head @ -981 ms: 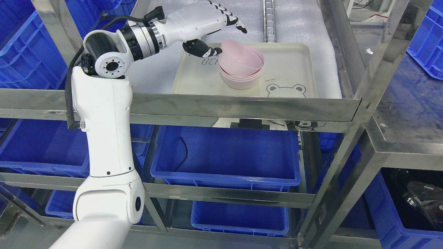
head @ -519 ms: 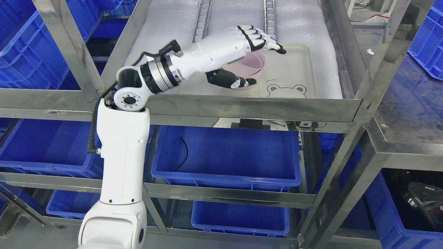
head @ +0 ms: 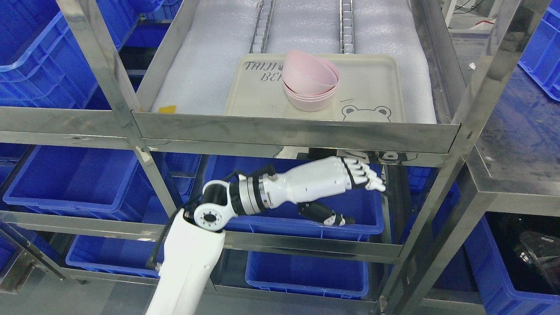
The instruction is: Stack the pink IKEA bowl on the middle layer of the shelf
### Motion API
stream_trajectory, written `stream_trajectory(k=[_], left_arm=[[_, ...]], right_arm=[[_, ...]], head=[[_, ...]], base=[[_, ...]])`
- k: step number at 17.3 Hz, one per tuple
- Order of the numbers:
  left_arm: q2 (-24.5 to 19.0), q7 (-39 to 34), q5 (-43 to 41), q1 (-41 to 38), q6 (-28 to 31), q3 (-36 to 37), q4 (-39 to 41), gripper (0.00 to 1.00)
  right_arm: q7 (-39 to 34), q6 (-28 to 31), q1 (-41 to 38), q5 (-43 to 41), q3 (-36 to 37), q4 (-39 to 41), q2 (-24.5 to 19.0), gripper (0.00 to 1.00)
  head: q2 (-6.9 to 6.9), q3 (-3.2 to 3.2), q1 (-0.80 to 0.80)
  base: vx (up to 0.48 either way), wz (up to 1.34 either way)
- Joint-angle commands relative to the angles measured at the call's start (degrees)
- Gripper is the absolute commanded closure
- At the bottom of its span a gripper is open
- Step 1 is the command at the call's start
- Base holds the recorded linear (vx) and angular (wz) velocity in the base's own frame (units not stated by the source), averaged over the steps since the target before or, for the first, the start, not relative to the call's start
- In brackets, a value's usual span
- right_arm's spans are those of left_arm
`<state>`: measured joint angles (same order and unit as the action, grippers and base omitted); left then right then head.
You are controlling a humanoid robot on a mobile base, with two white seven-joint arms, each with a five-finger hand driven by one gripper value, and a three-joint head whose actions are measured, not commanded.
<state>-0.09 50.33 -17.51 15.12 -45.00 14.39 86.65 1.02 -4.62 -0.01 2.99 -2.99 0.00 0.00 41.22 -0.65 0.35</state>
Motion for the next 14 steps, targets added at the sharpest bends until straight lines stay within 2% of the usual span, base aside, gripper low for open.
stream_trajectory(k=[1,3,5,7,9,10,11,14], left_arm=[[-0.91,-0.23,0.19,-16.79,0.0,-5.56,-12.16,0.22],[-0.91,-0.5,0.54,-16.88,0.0,-12.16,-20.7,0.19],[-0.91,-4.6,2.73,-16.71,0.0,-15.7,-26.86,0.17],[-0.91,-14.68,8.16,-16.7,0.0,-16.76,-28.38,0.15],[-0.91,-25.84,10.03,-16.18,0.0,-17.03,-28.12,0.07],[-0.91,-32.51,10.38,-15.39,3.29,-16.94,-28.12,0.05],[-0.91,-35.71,10.91,-14.78,6.13,-16.85,-27.86,0.05],[-0.91,-39.35,17.92,-13.19,19.11,-16.94,-20.68,0.03]], right_arm=[[0.03,-0.04,-0.17,0.0,0.0,1.0,1.0,0.0],[0.03,-0.04,-0.17,0.0,0.0,1.0,1.0,0.0],[0.03,-0.04,-0.26,0.0,0.0,1.0,1.0,0.0],[0.03,-0.04,-0.26,0.0,0.0,1.0,1.0,0.0],[0.03,-0.04,-0.26,0.0,0.0,1.0,1.0,0.0],[0.03,-0.04,-0.17,0.0,0.0,1.0,1.0,0.0],[0.03,-0.04,-0.26,0.0,0.0,1.0,1.0,0.0],[0.03,-0.04,-0.26,0.0,0.0,1.0,1.0,0.0]], head=[[0.0,0.0,0.0],[0.0,0.0,0.0],[0.0,0.0,0.0],[0.0,0.0,0.0],[0.0,0.0,0.0],[0.0,0.0,0.0],[0.0,0.0,0.0],[0.0,0.0,0.0]], base=[[-0.012,0.0],[-0.006,0.0],[-0.001,0.01],[-0.001,0.01],[0.0,0.0],[0.0,0.0],[0.0,0.0],[0.0,0.0]])
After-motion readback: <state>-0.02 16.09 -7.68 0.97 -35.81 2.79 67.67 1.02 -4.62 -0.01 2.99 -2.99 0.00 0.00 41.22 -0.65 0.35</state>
